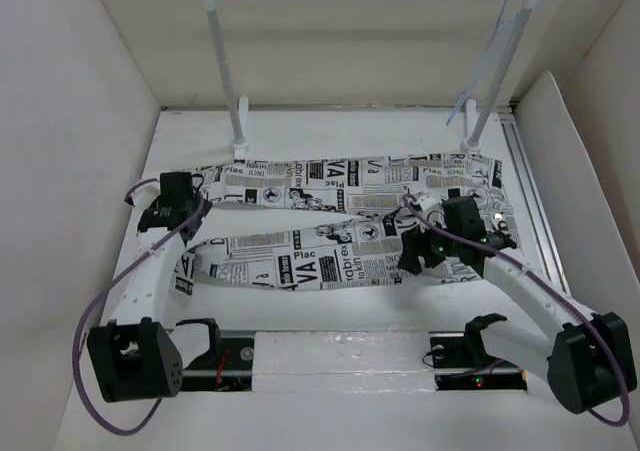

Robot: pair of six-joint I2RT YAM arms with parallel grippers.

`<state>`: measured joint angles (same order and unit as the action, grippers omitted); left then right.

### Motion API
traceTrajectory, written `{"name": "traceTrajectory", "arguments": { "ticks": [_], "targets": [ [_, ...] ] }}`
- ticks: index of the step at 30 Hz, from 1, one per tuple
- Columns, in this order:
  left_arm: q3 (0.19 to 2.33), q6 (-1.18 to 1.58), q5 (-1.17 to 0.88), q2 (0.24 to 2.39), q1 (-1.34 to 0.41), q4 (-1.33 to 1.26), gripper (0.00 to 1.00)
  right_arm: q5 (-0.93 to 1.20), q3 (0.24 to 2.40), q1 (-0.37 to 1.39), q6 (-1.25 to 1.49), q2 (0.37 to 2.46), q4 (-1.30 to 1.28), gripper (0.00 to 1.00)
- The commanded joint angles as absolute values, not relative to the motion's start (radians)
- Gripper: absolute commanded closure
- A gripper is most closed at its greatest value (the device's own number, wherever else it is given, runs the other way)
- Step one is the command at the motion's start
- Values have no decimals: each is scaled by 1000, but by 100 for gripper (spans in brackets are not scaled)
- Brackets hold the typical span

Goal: Place the trousers on the hanger
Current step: Flatten out the trousers at the center of the board.

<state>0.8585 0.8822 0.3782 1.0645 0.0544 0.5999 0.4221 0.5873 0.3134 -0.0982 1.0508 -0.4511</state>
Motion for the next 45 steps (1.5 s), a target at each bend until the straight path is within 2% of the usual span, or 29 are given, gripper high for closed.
{"name": "traceTrajectory", "arguments": {
  "ticks": [1,8,14,15,17,18,19,21,23,24,26,27,28,29,30,34,36,40,42,43,45],
  "targets": [
    [844,828,371,1056,60,597,6,436,641,308,-124,1022,-491,25],
    [830,827,308,833,60,683,1,443,638,327,-129,950,-522,24],
    [842,782,252,882,0,781,1,456,661,336,-126,960,-526,25],
    [848,769,252,890,0,769,1,463,667,347,-123,962,-519,44],
    [848,716,249,937,0,710,1,482,690,392,-114,968,-471,59],
    [853,697,217,969,0,698,4,485,696,415,-103,971,-445,85],
    [854,690,206,1050,0,698,22,476,706,440,-98,989,-430,92],
    [839,675,164,1112,0,686,24,469,762,498,-121,1021,-439,95],
    [838,657,170,1166,0,657,24,439,793,529,-132,1061,-469,88],
    [848,644,157,1183,14,635,23,434,802,538,-132,1066,-471,69],
    [889,643,185,1267,14,652,27,433,796,549,-124,1059,-459,53],
    [960,637,240,1348,-9,696,34,431,786,549,-114,1048,-453,43],
    [960,637,241,1348,-9,696,34,431,785,549,-114,1048,-453,43],
    [994,634,279,1368,-26,710,39,430,781,549,-109,1037,-453,41],
    [1011,627,294,1391,-26,725,49,423,773,549,-106,1034,-453,40],
    [1061,592,319,1436,-26,773,51,423,755,549,-98,1016,-442,37],
    [1077,578,325,1488,-26,802,58,422,746,549,-94,1005,-437,37],
    [1097,558,348,1560,-26,821,59,428,745,531,-98,993,-434,35],
    [1101,542,370,1592,-26,819,74,426,750,519,-103,989,-445,34],
    [1109,538,394,1617,-26,822,85,425,753,508,-109,988,-449,33],
    [1115,532,399,1641,-26,821,95,419,755,496,-112,988,-463,32]
  ]
}}
